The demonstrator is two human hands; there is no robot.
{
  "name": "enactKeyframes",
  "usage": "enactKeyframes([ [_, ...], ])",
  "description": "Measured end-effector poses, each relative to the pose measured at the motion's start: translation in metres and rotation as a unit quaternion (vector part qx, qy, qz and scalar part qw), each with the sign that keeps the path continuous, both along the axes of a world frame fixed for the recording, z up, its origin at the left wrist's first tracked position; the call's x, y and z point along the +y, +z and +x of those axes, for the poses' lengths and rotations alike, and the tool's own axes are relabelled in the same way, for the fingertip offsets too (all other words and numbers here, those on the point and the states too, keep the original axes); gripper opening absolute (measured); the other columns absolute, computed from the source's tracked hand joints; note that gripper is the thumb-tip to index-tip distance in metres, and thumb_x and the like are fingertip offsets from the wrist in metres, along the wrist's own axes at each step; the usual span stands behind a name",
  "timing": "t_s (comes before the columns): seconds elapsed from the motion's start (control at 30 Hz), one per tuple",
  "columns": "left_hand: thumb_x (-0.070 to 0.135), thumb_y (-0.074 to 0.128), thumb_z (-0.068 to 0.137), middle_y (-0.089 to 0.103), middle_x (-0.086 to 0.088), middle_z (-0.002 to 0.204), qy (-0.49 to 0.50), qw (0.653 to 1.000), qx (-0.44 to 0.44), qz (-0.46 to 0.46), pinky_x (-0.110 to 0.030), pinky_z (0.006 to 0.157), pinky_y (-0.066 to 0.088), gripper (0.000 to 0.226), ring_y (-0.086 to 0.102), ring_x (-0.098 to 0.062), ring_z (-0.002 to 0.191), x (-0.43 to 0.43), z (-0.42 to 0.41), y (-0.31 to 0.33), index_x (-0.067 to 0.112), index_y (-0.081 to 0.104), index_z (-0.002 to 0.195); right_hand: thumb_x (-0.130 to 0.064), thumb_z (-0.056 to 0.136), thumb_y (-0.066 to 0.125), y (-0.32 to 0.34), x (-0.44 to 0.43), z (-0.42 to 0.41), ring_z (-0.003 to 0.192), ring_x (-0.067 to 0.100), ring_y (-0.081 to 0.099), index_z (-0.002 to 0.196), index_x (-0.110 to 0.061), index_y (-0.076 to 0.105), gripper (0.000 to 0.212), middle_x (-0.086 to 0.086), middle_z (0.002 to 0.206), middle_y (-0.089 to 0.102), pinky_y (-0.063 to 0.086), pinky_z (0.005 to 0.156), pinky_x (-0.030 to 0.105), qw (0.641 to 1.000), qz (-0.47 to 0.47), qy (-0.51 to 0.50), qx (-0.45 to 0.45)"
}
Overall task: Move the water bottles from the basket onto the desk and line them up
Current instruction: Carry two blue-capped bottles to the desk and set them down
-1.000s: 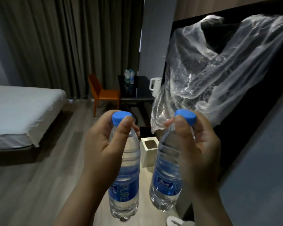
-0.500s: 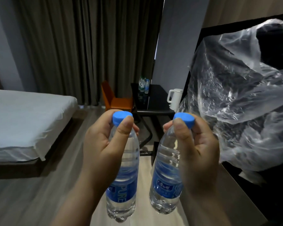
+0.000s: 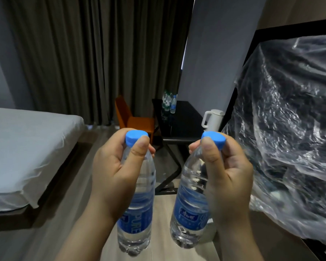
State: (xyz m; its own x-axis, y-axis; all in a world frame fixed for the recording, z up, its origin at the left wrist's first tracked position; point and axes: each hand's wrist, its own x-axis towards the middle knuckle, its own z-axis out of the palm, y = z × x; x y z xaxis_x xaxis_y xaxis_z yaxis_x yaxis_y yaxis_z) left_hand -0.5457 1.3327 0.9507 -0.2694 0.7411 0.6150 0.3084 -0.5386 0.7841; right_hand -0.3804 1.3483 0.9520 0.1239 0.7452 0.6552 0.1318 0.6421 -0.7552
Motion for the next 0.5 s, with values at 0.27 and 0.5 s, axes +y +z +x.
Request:
enactKeyframes([
  [0.27,0.051,0.044,0.085,0.066,0.001,0.076,0.025,0.999,0.02,-0.008,-0.047,0.069,0.055,0.032,0.065,-0.017,0.074,0.135,-0.006,0.011,0.025,0.061,0.081,-0.048,0.088,0.053,0.009,0.143,-0.011,0.078,0.011,0.063,0.091,-0.02,0.066,0.031,-0.003,0.085,0.068,0.047,0.07,0.014,1.0,0.0,0.016,0.012],
  [0.5,0.051,0.045,0.085,0.067,0.0,0.078,0.033,0.999,0.005,-0.013,-0.047,0.068,0.056,0.031,0.065,-0.016,0.073,0.23,-0.018,0.008,0.025,0.061,0.082,-0.05,0.086,0.053,0.009,0.245,-0.023,0.079,0.009,0.065,0.093,-0.019,0.066,0.033,-0.005,0.085,0.069,0.046,0.069,0.01,1.0,-0.005,0.022,0.013],
])
